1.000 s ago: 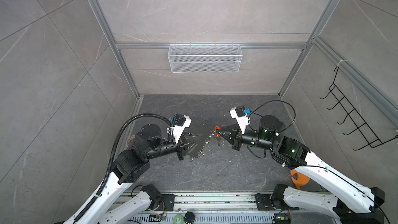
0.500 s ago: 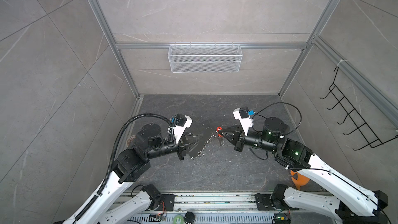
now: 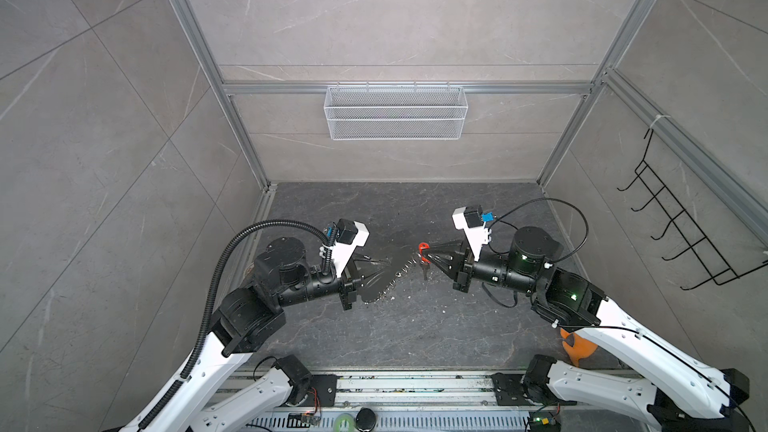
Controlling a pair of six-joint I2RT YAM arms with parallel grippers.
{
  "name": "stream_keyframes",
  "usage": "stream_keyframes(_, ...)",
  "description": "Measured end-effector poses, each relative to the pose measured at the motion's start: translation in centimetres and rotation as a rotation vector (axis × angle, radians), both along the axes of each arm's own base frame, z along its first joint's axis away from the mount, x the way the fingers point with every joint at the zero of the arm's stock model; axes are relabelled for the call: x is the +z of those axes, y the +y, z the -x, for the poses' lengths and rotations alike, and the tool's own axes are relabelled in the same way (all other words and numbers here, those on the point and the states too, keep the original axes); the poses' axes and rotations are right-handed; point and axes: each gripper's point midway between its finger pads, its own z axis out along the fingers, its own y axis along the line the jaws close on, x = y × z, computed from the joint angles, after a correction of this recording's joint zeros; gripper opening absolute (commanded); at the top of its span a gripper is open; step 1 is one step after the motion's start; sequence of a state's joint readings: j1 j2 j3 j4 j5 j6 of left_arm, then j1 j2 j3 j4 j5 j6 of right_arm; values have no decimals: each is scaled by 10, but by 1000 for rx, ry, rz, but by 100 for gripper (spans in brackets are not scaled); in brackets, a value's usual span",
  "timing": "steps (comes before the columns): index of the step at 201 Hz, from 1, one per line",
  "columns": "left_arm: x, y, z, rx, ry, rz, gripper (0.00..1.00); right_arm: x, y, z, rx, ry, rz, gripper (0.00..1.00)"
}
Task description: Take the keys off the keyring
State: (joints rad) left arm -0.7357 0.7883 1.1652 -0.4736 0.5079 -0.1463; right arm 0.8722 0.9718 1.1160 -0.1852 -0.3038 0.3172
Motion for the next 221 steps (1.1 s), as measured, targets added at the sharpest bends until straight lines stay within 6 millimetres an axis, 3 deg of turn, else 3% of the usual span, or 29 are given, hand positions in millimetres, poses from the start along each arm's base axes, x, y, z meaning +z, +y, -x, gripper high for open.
stream_keyframes(55, 15, -4, 5, -46, -27, -9, 0, 9, -5, 5, 3, -26, -40, 10)
stream_keyframes(140, 17, -7, 12, -103, -31, -54, 0, 4, -6, 8, 12, -11, -60, 13)
stream_keyframes(221, 26, -8, 23, -160, -55, -46, 0, 8, -10, 12, 15, -4, -80, 26)
